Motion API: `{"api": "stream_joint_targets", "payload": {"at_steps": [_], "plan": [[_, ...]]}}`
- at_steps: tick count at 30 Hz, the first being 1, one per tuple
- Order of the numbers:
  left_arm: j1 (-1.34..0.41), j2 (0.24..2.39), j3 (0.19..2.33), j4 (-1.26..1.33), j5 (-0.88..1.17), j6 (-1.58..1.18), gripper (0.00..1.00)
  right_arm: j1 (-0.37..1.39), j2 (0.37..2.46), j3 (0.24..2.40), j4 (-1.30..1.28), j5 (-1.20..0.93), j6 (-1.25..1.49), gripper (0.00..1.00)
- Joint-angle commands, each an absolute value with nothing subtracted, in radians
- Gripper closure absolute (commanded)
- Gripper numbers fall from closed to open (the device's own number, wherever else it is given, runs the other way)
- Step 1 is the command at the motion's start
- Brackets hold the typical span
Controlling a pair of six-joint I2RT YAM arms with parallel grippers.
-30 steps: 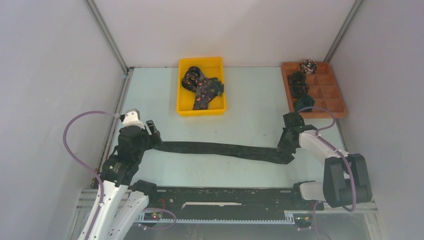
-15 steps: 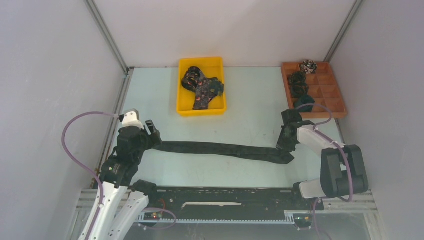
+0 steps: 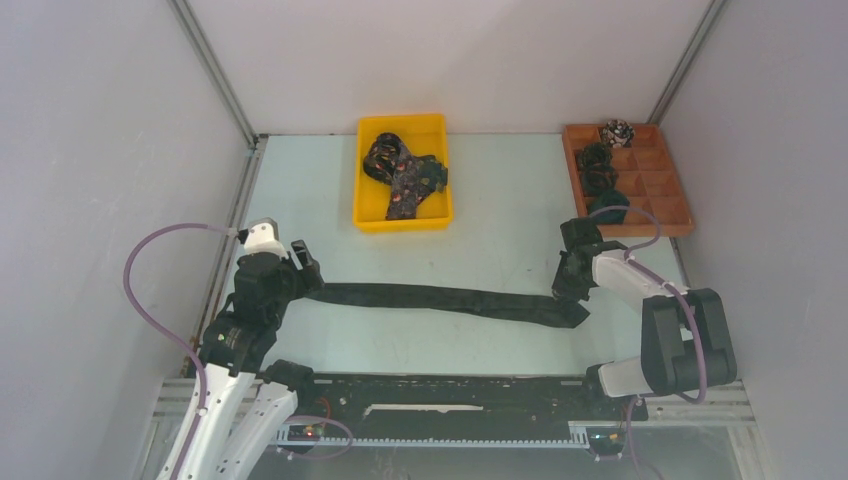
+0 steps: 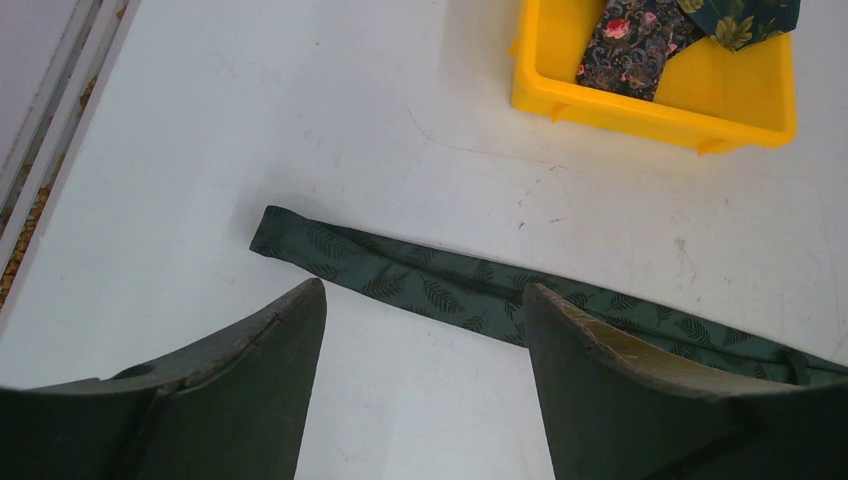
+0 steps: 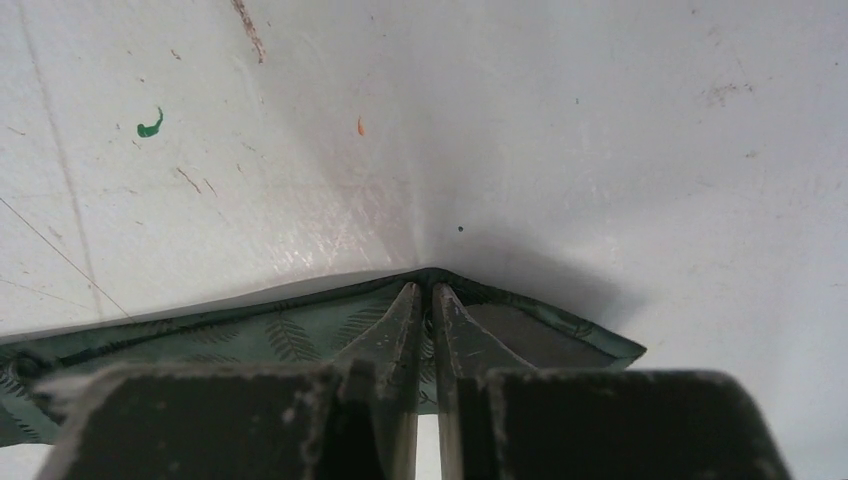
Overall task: Roll the ties
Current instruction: Flatten out the tie at the center of the board.
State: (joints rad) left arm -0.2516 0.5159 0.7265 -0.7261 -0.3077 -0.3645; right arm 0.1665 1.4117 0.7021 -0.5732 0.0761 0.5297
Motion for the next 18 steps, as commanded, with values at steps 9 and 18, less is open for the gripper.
{"api": "stream_joint_targets", "payload": {"at_steps": [9,18], "plan": [[-0.247,0.505,0.715,-0.699,-0.297,-0.340,0.21,0.185,1.346,0.734,-0.636,0.112,0.527,1.00],[-0.247,0.497,0.713,-0.697,-0.295,-0.339,0.21,0.195,1.340,0.744,-0.651,0.095,0.527,0.83]]}}
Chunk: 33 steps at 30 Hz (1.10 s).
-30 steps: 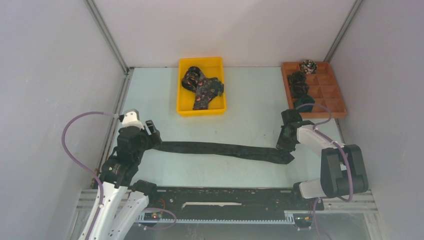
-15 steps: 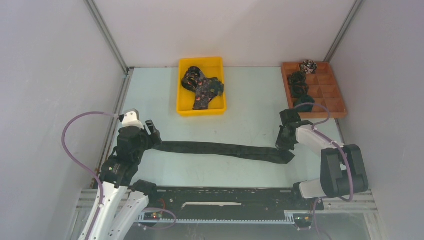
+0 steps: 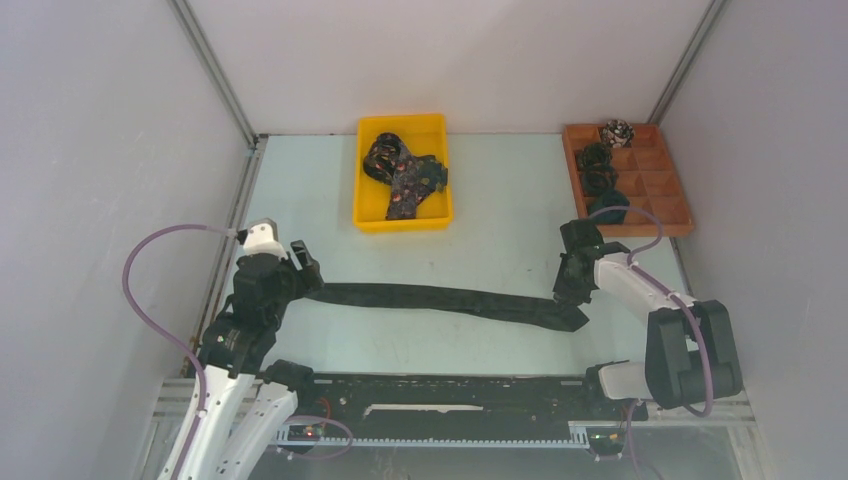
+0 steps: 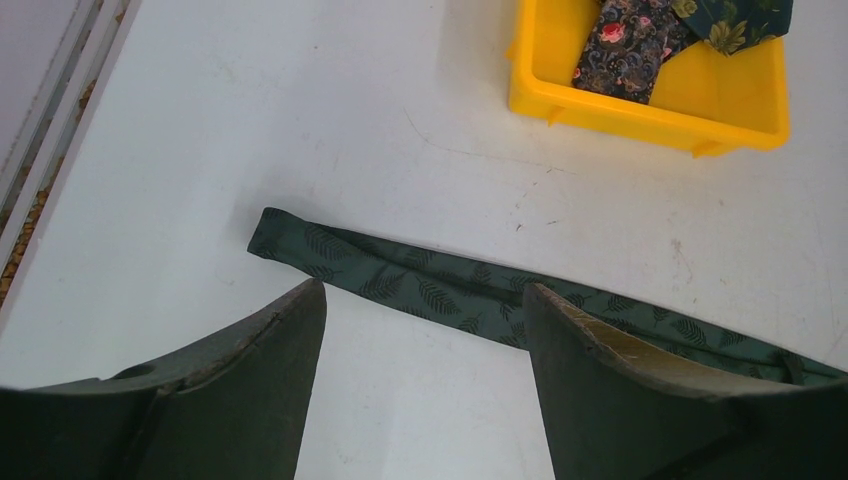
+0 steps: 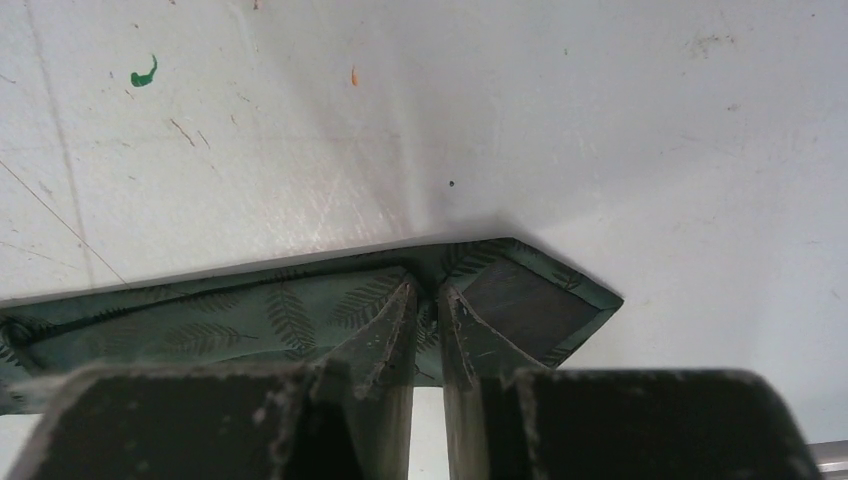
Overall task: Roll the ties
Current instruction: Flatten out the tie at the center of the board.
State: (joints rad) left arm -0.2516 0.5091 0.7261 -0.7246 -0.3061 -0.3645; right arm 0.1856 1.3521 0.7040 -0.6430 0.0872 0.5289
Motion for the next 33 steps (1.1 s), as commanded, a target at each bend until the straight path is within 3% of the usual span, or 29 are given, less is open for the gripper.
{"api": "stream_joint_targets", "payload": {"at_steps": [1,6,10,33], "plan": [[-0.247,0.496,0.713,-0.697,-0.295,-0.340,0.21,0.197,1.346,0.744,-0.650,0.094,0.526,0.83],[-0.248,0.491,0.712,-0.697,-0.297,-0.341,0.21,0.207,1.379,0.744,-0.625,0.085,0.530,0.86],[-0.248,0.489,0.712,-0.697,-0.298,-0.341,0.21,0.214,1.389,0.744,-0.619,0.085,0.534,1.00],[-0.247,0.472,0.709,-0.693,-0.285,-0.336,0.21,0.209,1.180,0.616,-0.692,0.157,0.715,1.00]]}}
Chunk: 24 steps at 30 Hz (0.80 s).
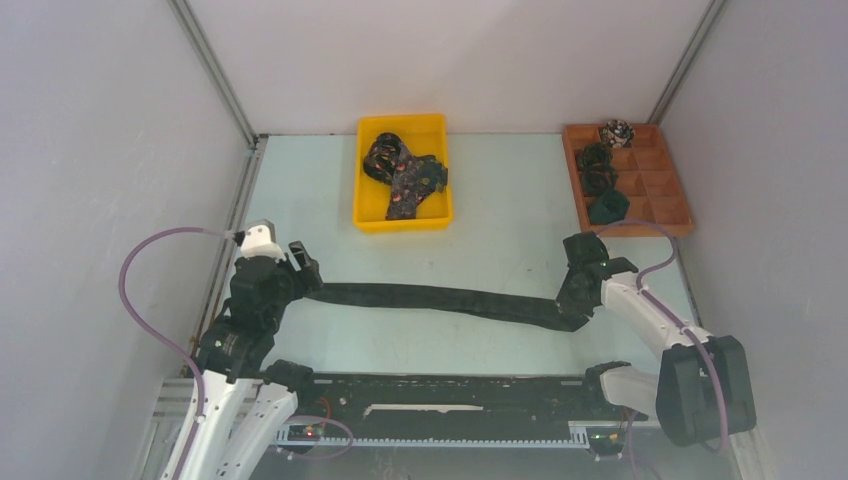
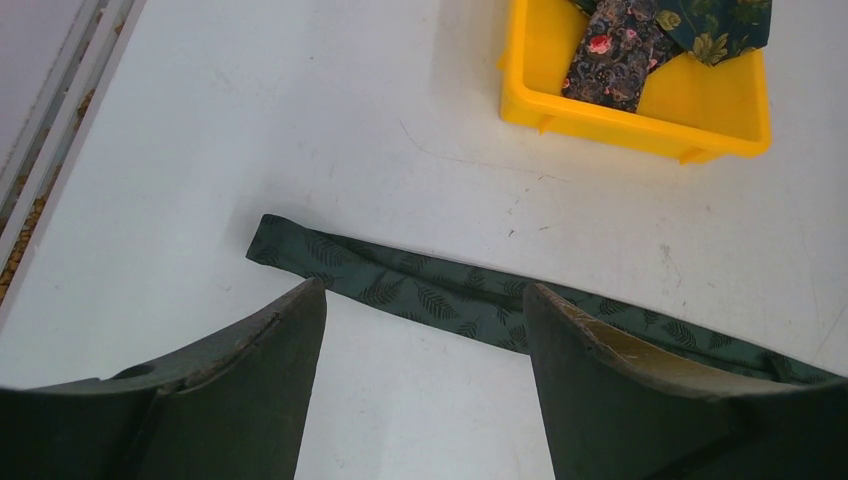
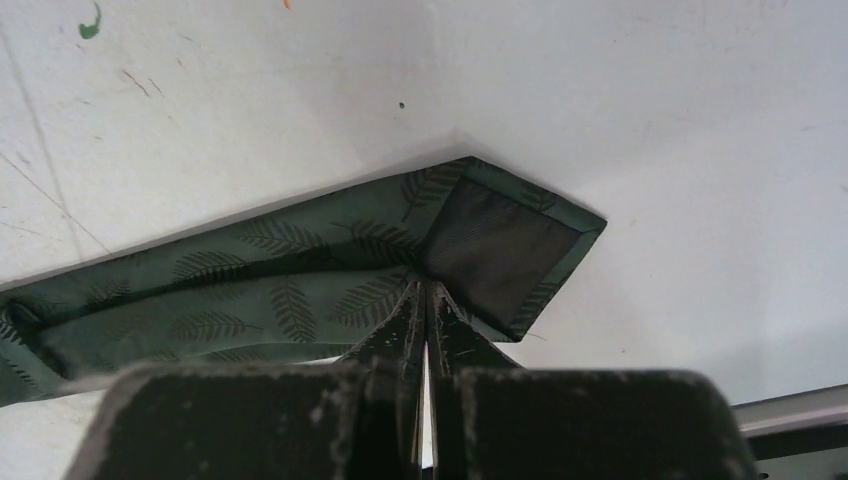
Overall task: Roll the ties
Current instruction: Flatten out the tie at the center of the board.
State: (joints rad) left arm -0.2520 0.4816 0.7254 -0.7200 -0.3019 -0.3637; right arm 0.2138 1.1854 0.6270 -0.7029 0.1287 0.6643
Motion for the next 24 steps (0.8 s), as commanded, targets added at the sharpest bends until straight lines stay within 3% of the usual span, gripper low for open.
{"api": "stream_joint_targets", "payload": {"at_steps": [1,18,24], "plan": [[-0.247,0.471,0.709,-0.692,-0.286,-0.336,0.21,0.208,1.186,0.614,-0.688,0.162,0.722,1.00],[-0.247,0.453,0.706,-0.693,-0.292,-0.338,0.21,0.177,1.215,0.589,-0.659,0.162,0.747,0.98],[-0.247,0.452,0.706,-0.692,-0.288,-0.337,0.21,0.163,1.166,0.589,-0.674,0.145,0.741,0.84]]}}
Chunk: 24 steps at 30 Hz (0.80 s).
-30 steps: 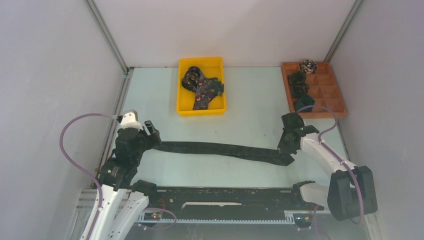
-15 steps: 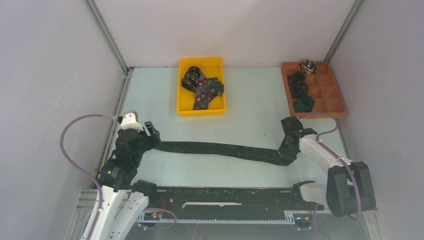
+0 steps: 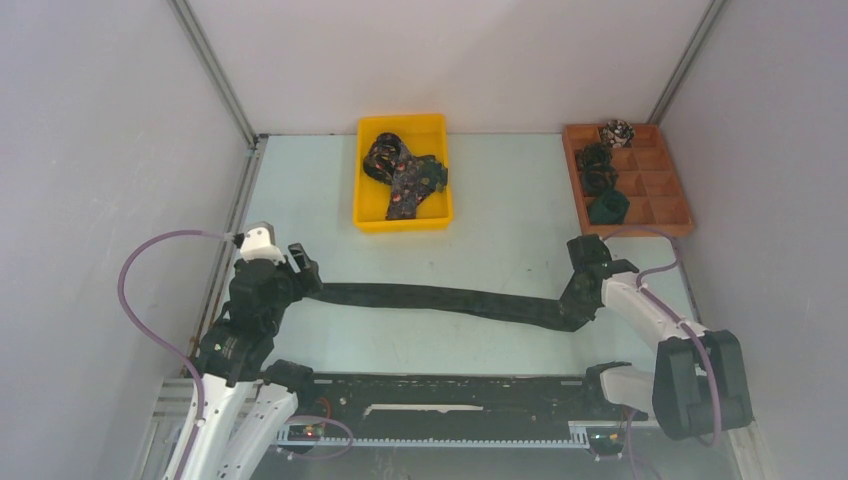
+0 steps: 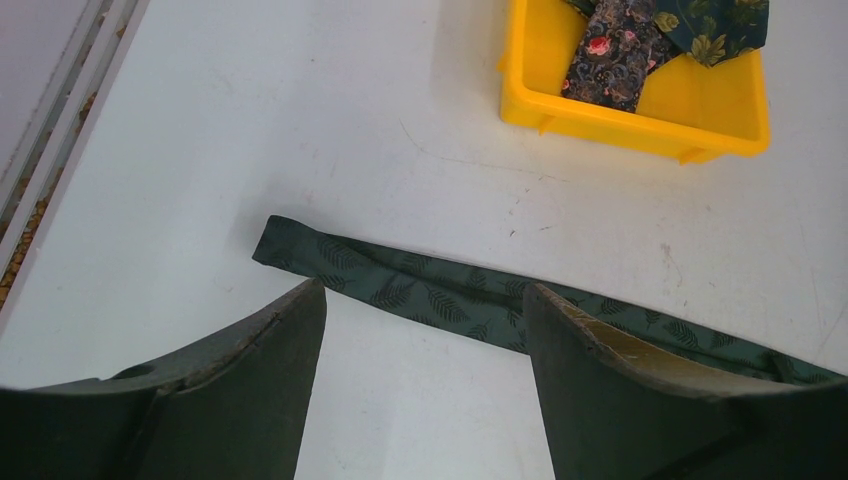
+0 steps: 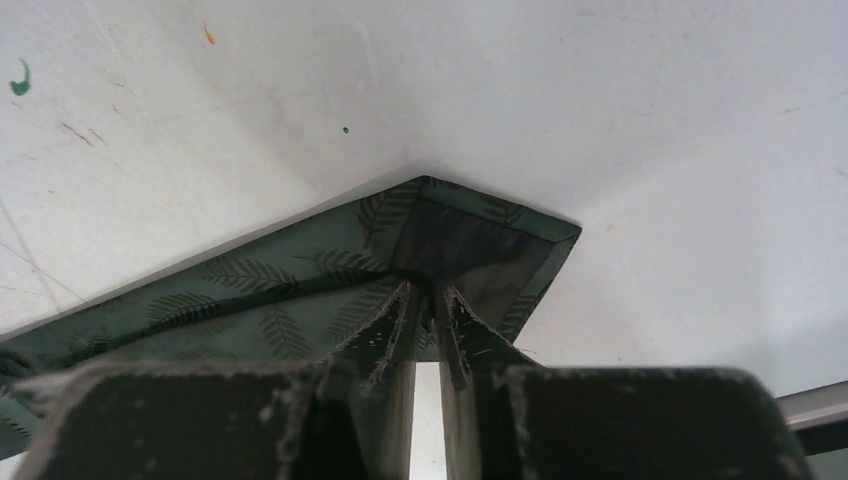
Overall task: Roll the ties
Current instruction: Flatten out the tie at the center of the board.
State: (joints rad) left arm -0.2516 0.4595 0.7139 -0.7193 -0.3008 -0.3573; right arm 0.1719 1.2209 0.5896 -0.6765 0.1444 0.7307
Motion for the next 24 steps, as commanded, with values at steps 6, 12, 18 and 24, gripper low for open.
{"api": "stream_joint_targets", "payload": {"at_steps": [6,12,18,24], "plan": [[-0.247,0.449,0.705,-0.690,-0.287,-0.337,0.21,0.173,1.079,0.598,-0.709,0.141,0.735,0.65],[-0.247,0.438,0.703,-0.691,-0.290,-0.338,0.21,0.301,1.042,0.599,-0.708,0.106,0.786,0.63],[-0.247,0.438,0.703,-0.688,-0.281,-0.335,0.21,0.456,1.110,0.598,-0.639,0.089,0.854,0.64],[-0.247,0.438,0.701,-0.687,-0.275,-0.333,0.21,0.479,1.286,0.598,-0.547,0.043,0.858,0.67]]}}
